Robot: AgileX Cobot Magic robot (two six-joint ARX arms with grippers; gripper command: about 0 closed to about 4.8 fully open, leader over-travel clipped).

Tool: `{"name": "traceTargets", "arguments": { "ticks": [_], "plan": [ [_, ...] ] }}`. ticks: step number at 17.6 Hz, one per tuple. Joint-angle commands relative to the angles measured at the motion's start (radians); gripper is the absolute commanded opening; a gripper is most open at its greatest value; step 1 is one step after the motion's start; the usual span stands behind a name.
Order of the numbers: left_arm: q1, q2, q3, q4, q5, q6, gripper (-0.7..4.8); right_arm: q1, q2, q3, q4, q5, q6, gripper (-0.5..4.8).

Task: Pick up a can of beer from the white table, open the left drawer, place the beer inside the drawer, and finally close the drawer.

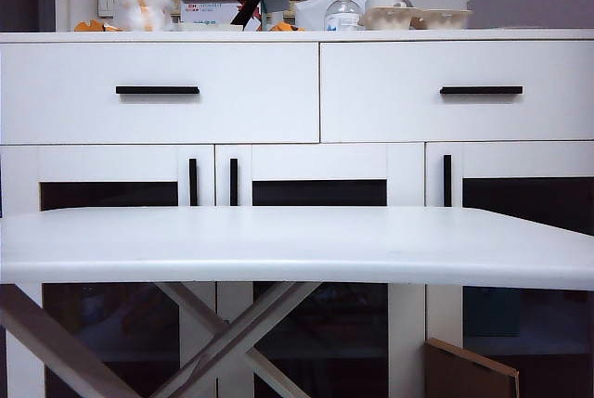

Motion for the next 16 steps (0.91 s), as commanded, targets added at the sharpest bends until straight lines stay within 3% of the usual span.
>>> {"name": "traceTargets", "arguments": {
  "ticks": [1,5,11,16],
  "plan": [
    [0.001,0.000,0.002,0.006,0.003,0.000,-0.05,-0.123,-0.055,-0.136,0.203,0.001,0.002,0.00],
    [0.001,0.000,0.002,0.006,0.004,0.000,-0.05,-0.163,-0.150,-0.324,0.304,0.001,0.003,0.00],
    [0.001,0.000,0.002,0.006,0.003,0.000,-0.05,-0.174,-0.369,-0.507,0.307,0.004,0.002,0.00],
    [0.001,0.000,0.002,0.006,0.004,0.000,-0.05,-0.297,-0.375,-0.589,0.383,0.004,0.002,-0.01]
  ]
}}
